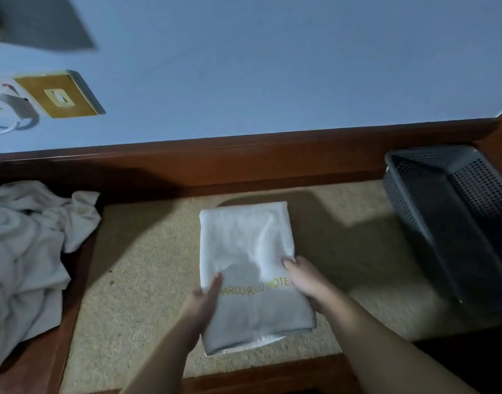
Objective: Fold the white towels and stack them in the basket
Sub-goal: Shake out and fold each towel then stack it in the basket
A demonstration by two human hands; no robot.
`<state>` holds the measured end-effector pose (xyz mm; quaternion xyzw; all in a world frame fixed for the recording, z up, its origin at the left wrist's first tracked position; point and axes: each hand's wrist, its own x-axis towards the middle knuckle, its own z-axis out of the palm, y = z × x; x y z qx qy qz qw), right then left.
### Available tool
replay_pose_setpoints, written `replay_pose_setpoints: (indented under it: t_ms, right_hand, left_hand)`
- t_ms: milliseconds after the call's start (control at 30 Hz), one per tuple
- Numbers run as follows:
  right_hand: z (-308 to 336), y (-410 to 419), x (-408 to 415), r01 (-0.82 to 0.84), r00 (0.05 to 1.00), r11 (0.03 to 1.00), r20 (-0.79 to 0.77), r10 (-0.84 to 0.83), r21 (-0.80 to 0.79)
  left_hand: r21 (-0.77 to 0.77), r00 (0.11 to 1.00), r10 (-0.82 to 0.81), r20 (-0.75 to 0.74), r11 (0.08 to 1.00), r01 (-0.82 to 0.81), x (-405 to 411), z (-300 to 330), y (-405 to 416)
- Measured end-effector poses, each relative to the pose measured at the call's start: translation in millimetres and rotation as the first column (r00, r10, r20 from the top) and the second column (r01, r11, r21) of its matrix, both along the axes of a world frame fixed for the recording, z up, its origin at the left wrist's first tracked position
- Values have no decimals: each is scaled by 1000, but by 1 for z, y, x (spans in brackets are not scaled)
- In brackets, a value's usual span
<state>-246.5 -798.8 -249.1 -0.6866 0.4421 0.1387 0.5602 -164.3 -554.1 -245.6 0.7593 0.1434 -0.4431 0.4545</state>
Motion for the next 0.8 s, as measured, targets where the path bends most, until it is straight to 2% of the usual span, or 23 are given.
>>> replay_pose_setpoints:
  t_ms: [67,133,200,333,467,567,700,800]
  right_hand:
    - [9,-3,-14,-7,1000,1000,-21,7,-13]
    - [23,-4,-28,23,1000,999,14,-23,-42]
    - [41,-8,-39,88,993,994,82,-83,-64]
    - [84,-45,-57,67,987,983,154,-40,-173]
    - [141,-124,-75,56,973,948,228,18,-313]
    - [184,-199,-96,143,945,916,328,-14,-374]
    - [240,-301,-131,294,873,859,484,-62,-420]
    - [257,-372,-157,349,857,821,509,-84,-452]
  left_hand:
    - [-52,998,-27,-52,998,25,-6,14,1]
    - [-115,999,6,-42,993,-11,-10,29,-2]
    - [-148,999,28,24,989,-24,-16,47,-10]
    - [-171,975,-47,215,982,85,-25,94,-52]
    - [-173,887,-114,447,962,211,-38,149,-127]
    - [-273,809,-59,585,924,266,-58,191,-201]
    - [-496,777,53,628,796,346,-93,232,-304]
    - [-586,818,88,568,741,328,-115,228,-380]
